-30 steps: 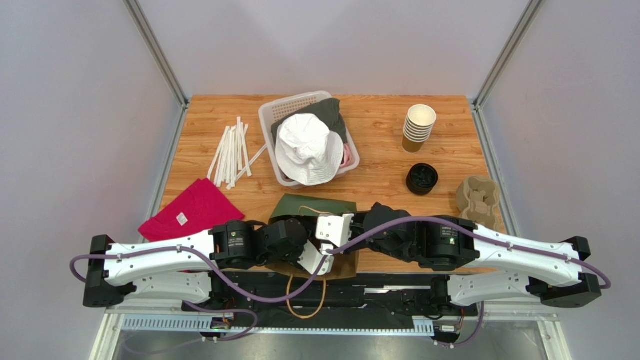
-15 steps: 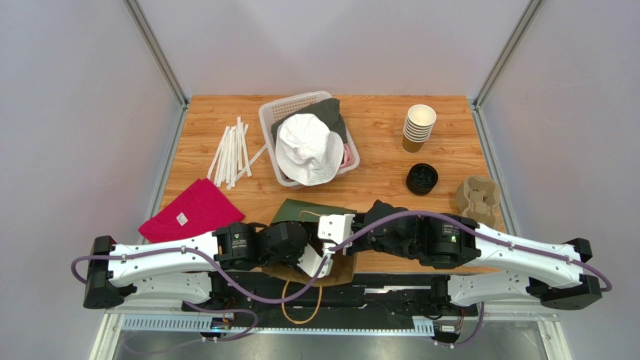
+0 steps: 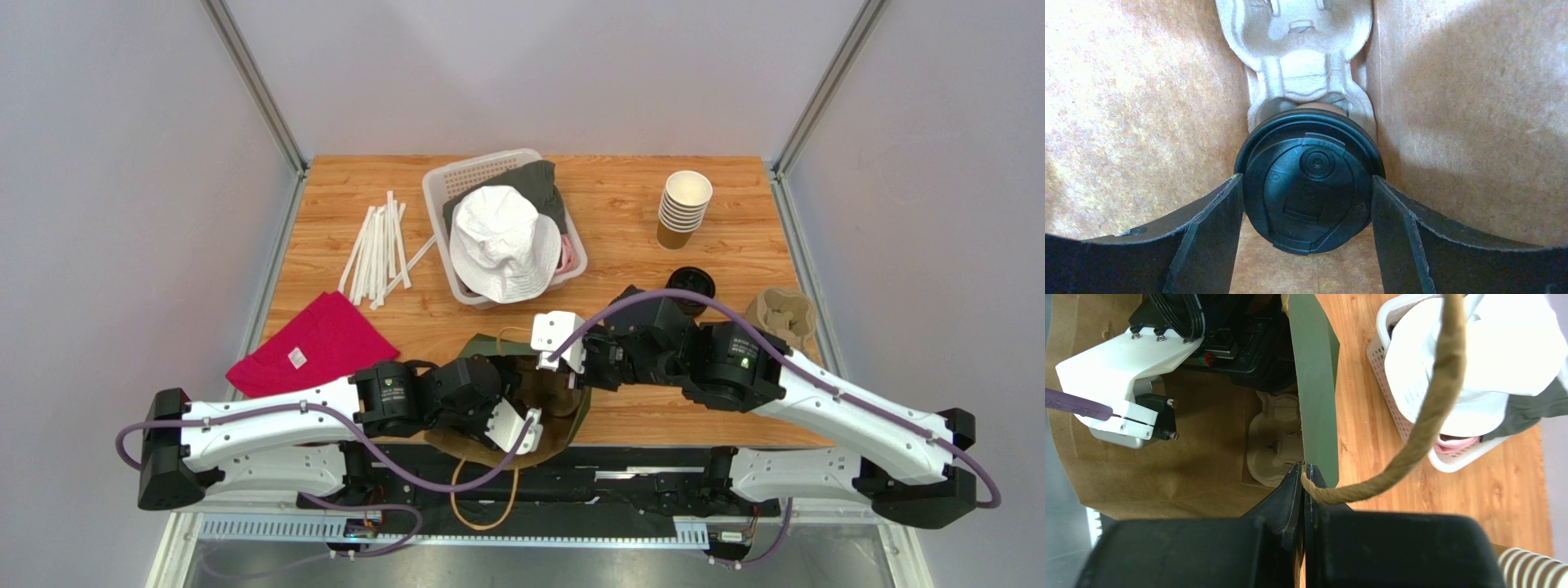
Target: Pack the takeout coffee
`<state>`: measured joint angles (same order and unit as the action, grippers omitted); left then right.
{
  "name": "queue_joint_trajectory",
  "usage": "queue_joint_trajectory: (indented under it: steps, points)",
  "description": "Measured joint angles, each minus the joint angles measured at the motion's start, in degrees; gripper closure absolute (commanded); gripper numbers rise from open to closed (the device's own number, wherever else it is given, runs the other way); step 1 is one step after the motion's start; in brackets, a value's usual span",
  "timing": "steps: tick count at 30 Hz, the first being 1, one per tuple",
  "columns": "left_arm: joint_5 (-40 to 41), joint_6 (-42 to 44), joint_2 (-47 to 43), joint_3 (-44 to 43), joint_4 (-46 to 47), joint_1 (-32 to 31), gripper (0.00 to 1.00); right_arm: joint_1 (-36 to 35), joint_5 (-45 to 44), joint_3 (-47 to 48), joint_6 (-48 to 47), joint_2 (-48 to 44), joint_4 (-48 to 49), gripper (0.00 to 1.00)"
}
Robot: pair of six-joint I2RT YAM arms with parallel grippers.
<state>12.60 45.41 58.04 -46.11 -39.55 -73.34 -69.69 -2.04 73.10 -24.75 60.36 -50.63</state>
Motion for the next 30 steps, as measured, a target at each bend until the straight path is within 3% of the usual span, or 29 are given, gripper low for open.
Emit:
queue_joint_trajectory:
  steps: [12, 27, 30]
  points:
    - [-8.8, 1.5, 5.6, -4.7, -3.0, 6.7, 1.00, 10.3, 14.1, 0.9, -0.2, 1.7, -1.1, 1.00]
    - [-15.3, 5.0, 14.7, -8.9, -4.3, 13.3, 1.00, 17.1, 22.1, 0.9, -3.3, 3.7, -2.0, 1.00]
    - [-15.8, 5.4, 15.5, -9.2, -4.3, 13.9, 0.89, 17.8, 22.9, 0.9, -3.9, 4.0, -2.1, 1.00]
